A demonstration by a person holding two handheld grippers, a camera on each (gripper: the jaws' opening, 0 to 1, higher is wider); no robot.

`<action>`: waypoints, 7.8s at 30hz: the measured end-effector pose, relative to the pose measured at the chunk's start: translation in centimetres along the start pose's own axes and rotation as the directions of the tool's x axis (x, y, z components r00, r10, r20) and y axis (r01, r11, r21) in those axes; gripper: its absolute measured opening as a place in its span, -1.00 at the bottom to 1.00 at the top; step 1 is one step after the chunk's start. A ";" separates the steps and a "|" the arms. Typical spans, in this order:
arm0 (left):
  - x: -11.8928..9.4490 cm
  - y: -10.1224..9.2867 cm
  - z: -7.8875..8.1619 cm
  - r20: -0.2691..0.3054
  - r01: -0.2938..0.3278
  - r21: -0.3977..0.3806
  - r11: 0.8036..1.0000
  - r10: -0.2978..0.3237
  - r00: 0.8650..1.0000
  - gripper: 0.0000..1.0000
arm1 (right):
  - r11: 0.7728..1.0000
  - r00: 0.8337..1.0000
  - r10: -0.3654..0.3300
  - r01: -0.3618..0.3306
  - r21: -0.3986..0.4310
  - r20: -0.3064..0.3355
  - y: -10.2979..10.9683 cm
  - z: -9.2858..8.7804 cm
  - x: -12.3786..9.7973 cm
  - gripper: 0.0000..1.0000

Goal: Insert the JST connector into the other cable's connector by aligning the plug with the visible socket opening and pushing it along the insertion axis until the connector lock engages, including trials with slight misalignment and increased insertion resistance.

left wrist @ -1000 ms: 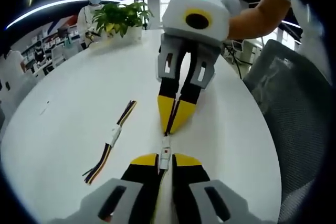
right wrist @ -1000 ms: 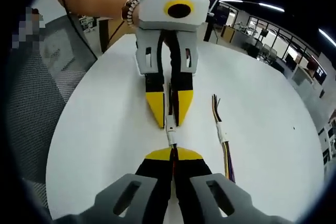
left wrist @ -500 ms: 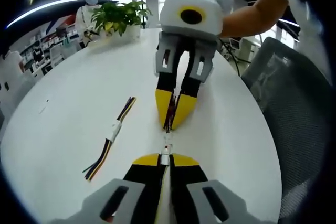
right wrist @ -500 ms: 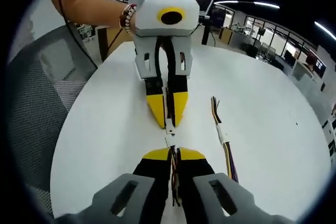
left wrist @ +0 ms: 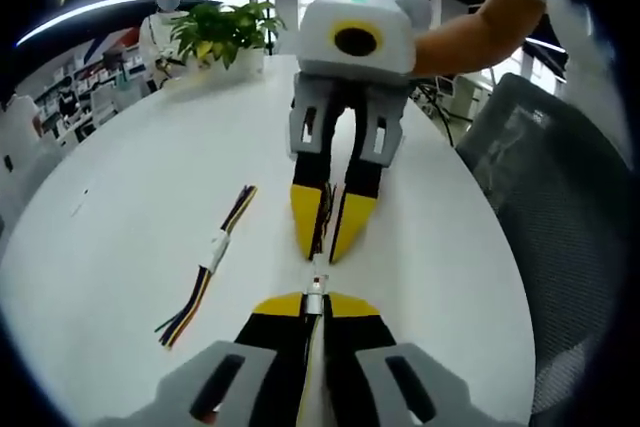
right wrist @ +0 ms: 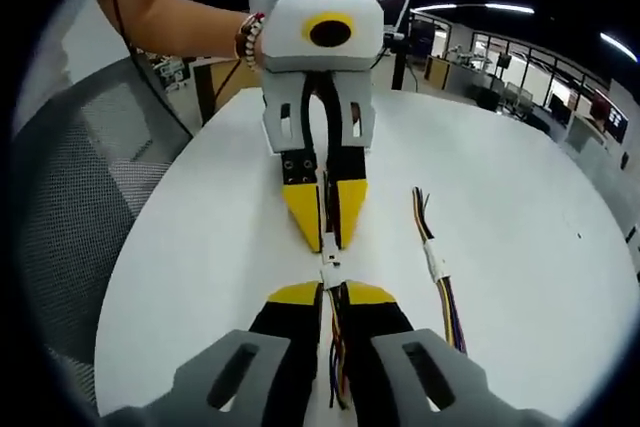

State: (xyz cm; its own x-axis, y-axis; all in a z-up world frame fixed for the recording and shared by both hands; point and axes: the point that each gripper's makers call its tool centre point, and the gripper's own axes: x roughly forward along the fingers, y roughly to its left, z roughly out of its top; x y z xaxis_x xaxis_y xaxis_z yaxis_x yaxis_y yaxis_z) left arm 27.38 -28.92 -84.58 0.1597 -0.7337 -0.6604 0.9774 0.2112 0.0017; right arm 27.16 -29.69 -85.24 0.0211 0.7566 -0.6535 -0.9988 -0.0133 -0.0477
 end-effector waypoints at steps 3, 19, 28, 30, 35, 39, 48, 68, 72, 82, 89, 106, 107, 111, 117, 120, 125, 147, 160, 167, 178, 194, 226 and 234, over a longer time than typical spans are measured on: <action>0.0 0.0 0.0 -0.005 0.005 0.008 1.000 -0.005 1.000 -1.00 | 1.000 1.000 -0.008 0.008 0.017 -0.002 -0.3 0.0 -0.1 -0.92; 0.3 0.7 0.4 -0.038 0.002 0.029 1.000 -0.001 0.999 -1.00 | 0.998 0.998 -0.053 0.054 0.022 -0.036 -1.1 0.1 -0.6 -0.93; 0.2 1.1 0.5 -0.041 -0.016 0.037 0.999 0.017 0.999 -1.00 | 0.997 0.996 -0.062 0.065 0.044 -0.060 -1.5 0.1 -0.4 -0.94; 0.2 1.0 0.5 -0.043 -0.016 0.040 0.999 0.018 0.999 -1.00 | 0.995 0.997 -0.061 0.065 0.073 -0.057 -1.6 0.3 -0.5 -0.94; 0.1 1.0 0.6 -0.049 -0.026 0.058 0.998 0.029 0.998 -1.00 | 0.995 0.996 -0.060 0.064 0.071 -0.061 -1.5 0.4 -0.5 -0.94; 0.2 0.9 0.8 -0.062 -0.038 0.079 0.996 0.043 0.997 -1.00 | 0.994 0.995 -0.065 0.072 0.080 -0.077 -1.6 0.4 -0.6 -0.94; 0.3 0.8 1.2 -0.072 -0.051 0.107 0.993 0.059 0.996 -1.00 | 0.991 0.993 -0.065 0.075 0.108 -0.096 -1.6 0.1 -0.8 -0.94; 1.1 1.6 0.9 -0.158 -0.095 0.227 0.969 0.133 0.979 -1.00 | 0.971 0.987 -0.050 0.084 0.225 -0.153 -2.1 -0.4 -0.5 -0.94; 1.2 1.6 1.0 -0.160 -0.093 0.228 0.969 0.132 0.978 -1.00 | 0.977 0.984 -0.056 0.089 0.192 -0.170 -2.1 -0.4 -0.5 -0.94; 1.3 1.7 0.9 -0.159 -0.058 0.219 0.974 0.094 0.983 -1.00 | 0.991 0.976 -0.062 0.086 0.107 -0.210 -2.0 -0.6 -0.5 -0.94; 1.9 1.7 1.2 -0.144 -0.043 0.196 0.980 0.072 0.987 -1.00 | 0.985 0.977 -0.051 0.084 0.149 -0.209 -2.0 -0.4 -0.2 -0.94; 0.1 1.3 -0.2 -0.172 -0.037 0.165 0.986 0.066 0.983 -0.88 | 0.985 0.980 -0.040 0.071 0.158 -0.193 -1.9 -0.1 -0.2 -0.94; 0.1 1.4 -0.3 -0.170 -0.043 0.167 0.985 0.071 0.983 -0.91 | 0.984 0.981 -0.039 0.070 0.161 -0.192 -1.9 -0.1 -0.2 -0.94; -0.1 1.9 -0.3 -0.156 -0.066 0.151 0.986 0.090 0.984 -1.00 | 0.985 0.980 -0.036 0.068 0.158 -0.197 -1.9 -0.2 0.0 -0.94; -0.1 1.9 -0.2 -0.149 -0.064 0.153 0.986 0.087 0.985 -1.00 | 0.983 0.981 -0.032 0.066 0.171 -0.193 -2.0 -0.2 0.0 -0.94; -0.1 1.9 -0.2 -0.149 -0.062 0.152 0.986 0.085 0.985 -1.00 | 0.980 0.980 -0.029 0.066 0.186 -0.195 -2.0 -0.2 0.0 -0.94; 0.0 1.9 -0.1 -0.149 -0.067 0.148 0.987 0.089 0.985 -1.00 | 0.975 0.977 -0.028 0.074 0.212 -0.212 -2.1 -0.3 0.0 -0.94; -0.3 2.1 0.3 -0.143 -0.089 0.158 0.984 0.112 0.983 -1.00 | 0.971 0.973 -0.041 0.093 0.220 -0.228 -1.9 -0.1 -0.2 -0.94; -0.3 2.1 0.8 -0.151 -0.112 0.159 0.981 0.137 0.979 -1.00 | 0.966 0.971 -0.063 0.117 0.230 -0.230 -2.3 0.0 -0.6 -0.94; -0.4 2.2 1.0 -0.147 -0.126 0.160 0.979 0.150 0.978 -1.00 | 0.964 0.969 -0.070 0.127 0.232 -0.239 -2.5 0.0 -0.7 -0.94; -0.1 2.0 1.0 -0.139 -0.133 0.172 0.976 0.157 0.978 -1.00 | 0.966 0.970 -0.079 0.131 0.222 -0.229 -2.6 -0.1 -0.7 -0.94; 0.7 2.1 2.0 -0.082 -0.108 0.196 0.975 0.126 0.989 -1.00 | 0.975 0.966 -0.049 0.101 0.199 -0.254 -2.2 -0.5 -0.4 -0.94; -0.4 2.5 -0.3 -0.118 -0.133 0.102 0.986 0.145 0.982 -0.99 | 0.970 0.967 -0.022 0.081 0.228 -0.253 -1.9 -0.2 0.2 -0.94; -0.4 2.5 -0.4 -0.131 -0.148 0.074 0.986 0.157 0.979 -1.00 | 0.969 0.965 -0.018 0.081 0.233 -0.260 -1.9 -0.1 0.1 -0.94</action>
State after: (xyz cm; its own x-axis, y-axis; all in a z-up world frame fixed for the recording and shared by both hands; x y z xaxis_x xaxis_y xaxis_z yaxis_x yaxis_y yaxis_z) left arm 29.66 -27.84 -84.63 0.2915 -0.6007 -0.7445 0.9505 0.2695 0.1548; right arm 29.08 -29.66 -85.33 0.0501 0.5609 -0.8264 -0.9766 0.2009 0.0772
